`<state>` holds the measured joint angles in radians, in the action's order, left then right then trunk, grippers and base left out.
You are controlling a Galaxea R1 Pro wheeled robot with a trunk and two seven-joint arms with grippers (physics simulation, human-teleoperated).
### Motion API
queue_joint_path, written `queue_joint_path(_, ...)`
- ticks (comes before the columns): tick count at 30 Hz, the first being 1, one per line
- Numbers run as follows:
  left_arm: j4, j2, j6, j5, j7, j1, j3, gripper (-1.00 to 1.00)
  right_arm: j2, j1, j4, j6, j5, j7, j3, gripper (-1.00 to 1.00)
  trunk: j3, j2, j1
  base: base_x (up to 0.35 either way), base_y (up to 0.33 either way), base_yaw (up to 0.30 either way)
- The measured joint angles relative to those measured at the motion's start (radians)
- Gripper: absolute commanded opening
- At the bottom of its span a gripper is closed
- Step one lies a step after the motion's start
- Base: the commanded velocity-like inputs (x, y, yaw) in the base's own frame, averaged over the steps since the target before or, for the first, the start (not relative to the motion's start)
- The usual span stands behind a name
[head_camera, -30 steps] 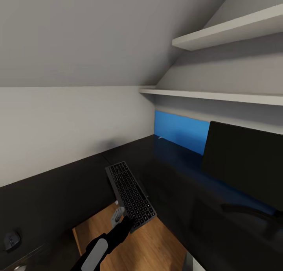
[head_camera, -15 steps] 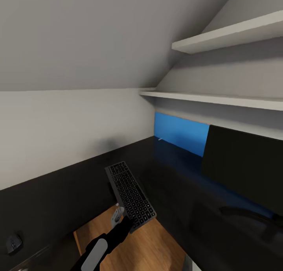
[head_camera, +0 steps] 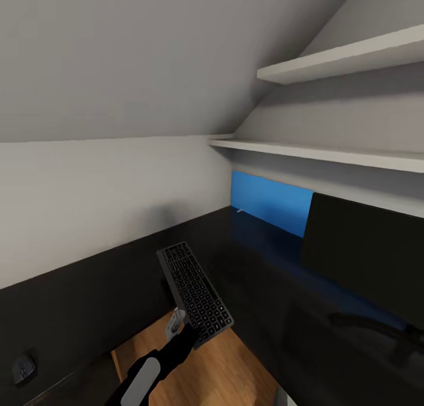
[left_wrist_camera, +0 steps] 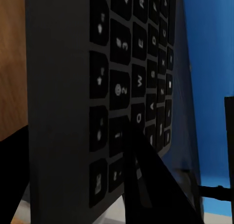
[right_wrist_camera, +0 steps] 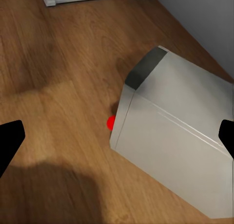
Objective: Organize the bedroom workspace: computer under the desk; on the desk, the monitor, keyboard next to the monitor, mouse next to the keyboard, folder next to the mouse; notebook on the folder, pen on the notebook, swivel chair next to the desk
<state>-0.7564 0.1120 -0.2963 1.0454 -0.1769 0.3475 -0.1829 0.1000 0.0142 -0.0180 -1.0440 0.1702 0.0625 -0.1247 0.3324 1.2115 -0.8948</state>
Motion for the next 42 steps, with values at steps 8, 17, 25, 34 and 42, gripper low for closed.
queue_joint_path(8,0.0,-0.001,0.0,0.0,0.001,-0.001,0.001,-1.0,0.0,0.0,0.0,0.0,0.0,0.0,0.0,1.0,-0.025,-0.056,0.031,0.0,0.0,0.0)
queue_joint_path(17,0.0,-0.002,0.0,0.001,0.002,0.0,0.002,-1.0,0.0,0.0,0.0,0.0,0.0,0.001,0.002,1.0,-0.053,-0.119,0.065,0.0,0.0,0.0)
queue_joint_path(25,0.0,-0.002,0.0,0.0,0.002,-0.001,0.002,-1.0,0.001,0.0,0.0,0.0,0.0,0.002,0.001,1.0,-0.075,-0.168,0.092,0.0,0.0,0.0)
queue_joint_path(34,0.0,-0.002,0.0,0.001,0.0,0.0,0.002,-1.0,0.0,0.0,0.0,0.0,0.0,0.001,0.0,1.0,-0.075,-0.168,0.092,0.0,0.0,0.0)
queue_joint_path(42,0.0,-0.002,0.0,0.0,0.0,0.0,0.002,-1.0,0.0,0.0,0.0,0.001,0.0,0.001,0.0,1.0,-0.075,-0.168,0.092,-0.166,0.071,0.0)
